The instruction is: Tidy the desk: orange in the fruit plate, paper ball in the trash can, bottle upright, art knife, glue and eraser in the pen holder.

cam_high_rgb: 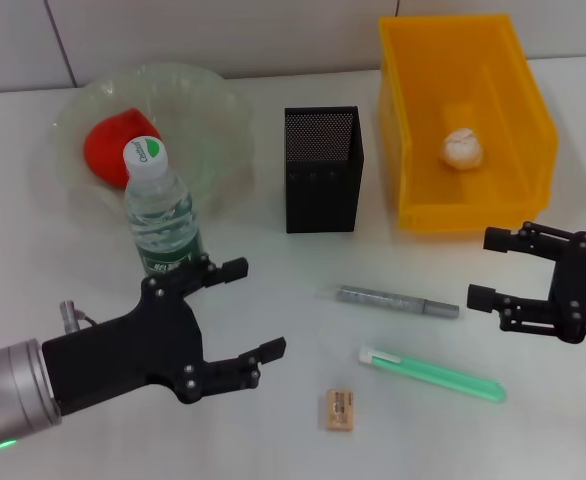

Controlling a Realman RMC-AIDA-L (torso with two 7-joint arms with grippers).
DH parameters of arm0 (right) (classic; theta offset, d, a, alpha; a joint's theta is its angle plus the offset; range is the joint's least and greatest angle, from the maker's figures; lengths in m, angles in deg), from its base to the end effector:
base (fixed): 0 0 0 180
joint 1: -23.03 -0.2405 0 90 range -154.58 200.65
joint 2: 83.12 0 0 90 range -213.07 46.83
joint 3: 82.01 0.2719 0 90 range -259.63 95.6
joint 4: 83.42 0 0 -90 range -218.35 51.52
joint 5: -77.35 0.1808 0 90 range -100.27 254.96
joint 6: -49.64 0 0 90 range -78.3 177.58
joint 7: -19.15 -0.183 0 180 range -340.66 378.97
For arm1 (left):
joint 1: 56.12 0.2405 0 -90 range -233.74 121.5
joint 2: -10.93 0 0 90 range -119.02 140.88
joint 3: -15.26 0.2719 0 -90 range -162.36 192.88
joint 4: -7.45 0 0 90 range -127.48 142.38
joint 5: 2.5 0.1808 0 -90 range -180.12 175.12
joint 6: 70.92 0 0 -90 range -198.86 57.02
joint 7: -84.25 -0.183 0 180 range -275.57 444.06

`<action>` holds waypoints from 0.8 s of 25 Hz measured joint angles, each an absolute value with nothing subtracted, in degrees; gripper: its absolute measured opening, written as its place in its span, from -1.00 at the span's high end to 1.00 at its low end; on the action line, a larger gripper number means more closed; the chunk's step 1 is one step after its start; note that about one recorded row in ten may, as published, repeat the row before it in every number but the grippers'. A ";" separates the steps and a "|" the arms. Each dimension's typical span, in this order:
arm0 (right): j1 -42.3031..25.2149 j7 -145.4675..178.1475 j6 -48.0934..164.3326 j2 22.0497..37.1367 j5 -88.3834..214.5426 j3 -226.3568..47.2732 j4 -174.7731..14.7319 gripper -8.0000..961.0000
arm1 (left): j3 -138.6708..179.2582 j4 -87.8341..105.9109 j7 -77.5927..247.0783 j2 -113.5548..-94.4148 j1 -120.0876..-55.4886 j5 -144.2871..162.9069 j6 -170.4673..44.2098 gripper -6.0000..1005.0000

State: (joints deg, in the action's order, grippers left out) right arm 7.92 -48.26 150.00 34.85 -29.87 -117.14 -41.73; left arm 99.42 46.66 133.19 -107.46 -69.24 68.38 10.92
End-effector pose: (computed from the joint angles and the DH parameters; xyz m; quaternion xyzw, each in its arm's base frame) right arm 0.2877 0.2582 -0.0005 -0.9167 0.1847 0.2952 0.1960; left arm -0.2237 0.2505 -0.0811 -0.9328 -0.0360 -0.3247 0.1522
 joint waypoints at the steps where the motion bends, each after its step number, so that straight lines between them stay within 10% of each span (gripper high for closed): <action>1: 7.92 -48.29 150.06 34.80 -29.88 -117.04 -41.54 -0.64 | 98.78 44.18 132.87 -107.43 -70.21 68.37 11.47 -0.73; 20: 8.38 -71.31 160.24 34.86 -30.35 -115.86 -14.05 -0.64 | 97.26 41.03 130.22 -107.39 -70.71 68.44 12.46 -0.73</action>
State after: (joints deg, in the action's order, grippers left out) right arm 8.38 -71.31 160.24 34.86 -30.35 -115.86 -14.05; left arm 97.26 41.03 130.22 -107.39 -70.71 68.44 12.46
